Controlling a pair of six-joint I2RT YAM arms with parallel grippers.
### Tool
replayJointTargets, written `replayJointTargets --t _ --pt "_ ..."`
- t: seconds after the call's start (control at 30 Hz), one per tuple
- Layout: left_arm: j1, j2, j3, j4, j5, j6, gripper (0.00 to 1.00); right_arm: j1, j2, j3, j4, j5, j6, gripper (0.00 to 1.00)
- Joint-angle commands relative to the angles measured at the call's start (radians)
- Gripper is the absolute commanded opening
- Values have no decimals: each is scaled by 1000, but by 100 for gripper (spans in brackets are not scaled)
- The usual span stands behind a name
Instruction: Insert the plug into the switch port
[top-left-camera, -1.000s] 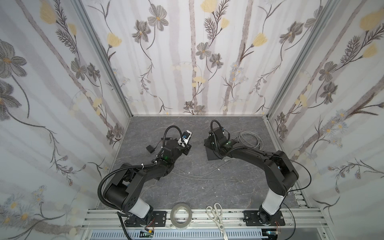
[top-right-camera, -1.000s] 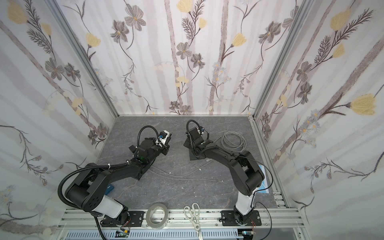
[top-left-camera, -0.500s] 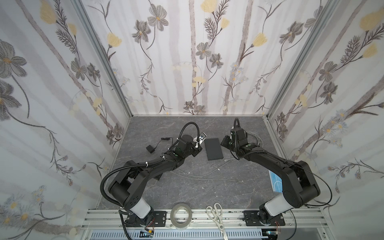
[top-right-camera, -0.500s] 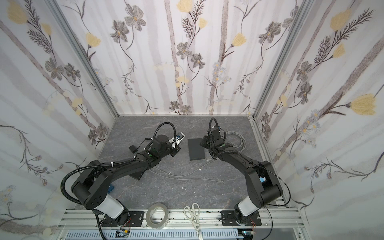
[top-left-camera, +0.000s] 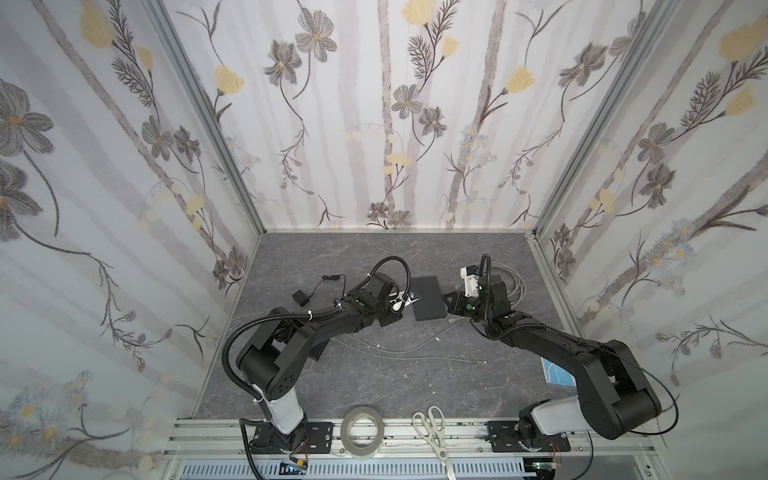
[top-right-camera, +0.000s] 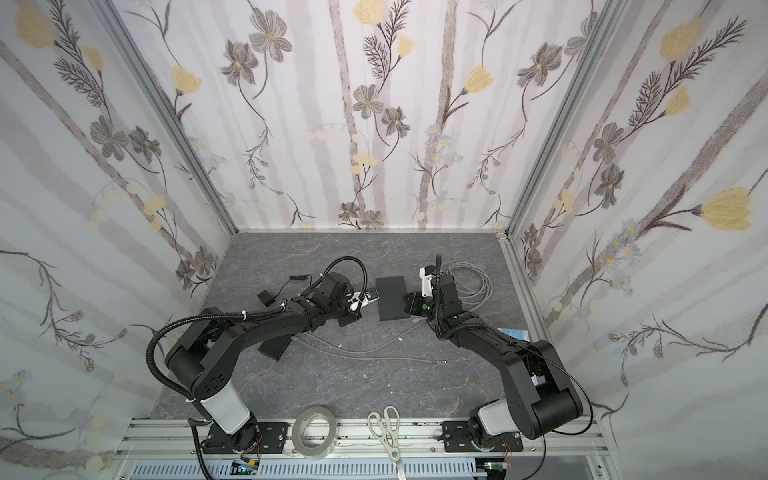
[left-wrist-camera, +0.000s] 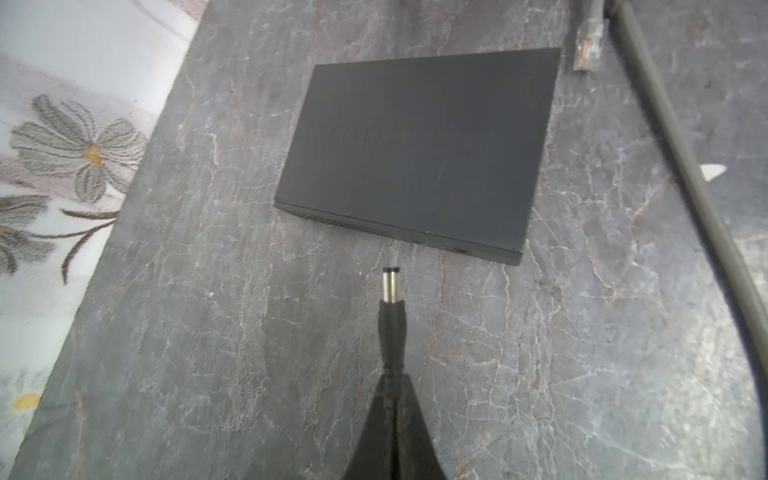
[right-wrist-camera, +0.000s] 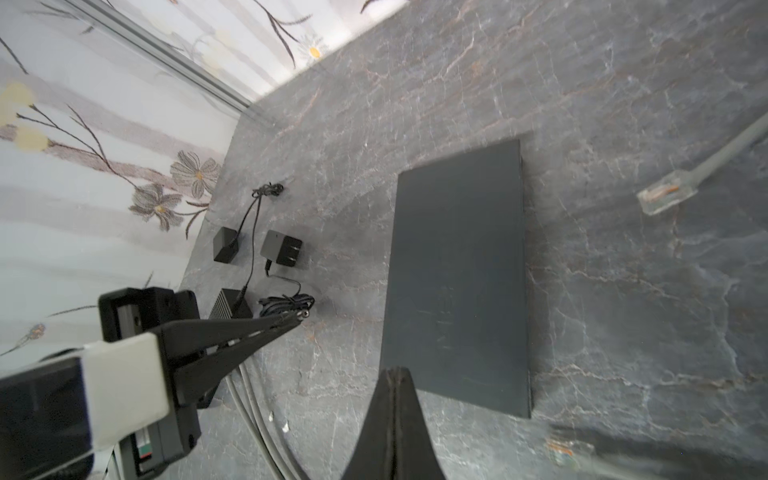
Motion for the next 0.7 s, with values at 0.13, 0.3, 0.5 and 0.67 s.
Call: replayJointTargets --t 0.13,0.3,0.5,0.67 --pt "1 90 121 -226 46 48 0 -24 114 57 37 -42 -11 19" --pt "-2 145 183 -292 26 48 0 -72 143 44 78 -86 21 45" --pt "-9 195 209 -279 13 37 0 -83 175 58 79 -109 35 61" --pt "-25 257 248 -274 -18 30 0 -84 208 82 70 -129 34 66"
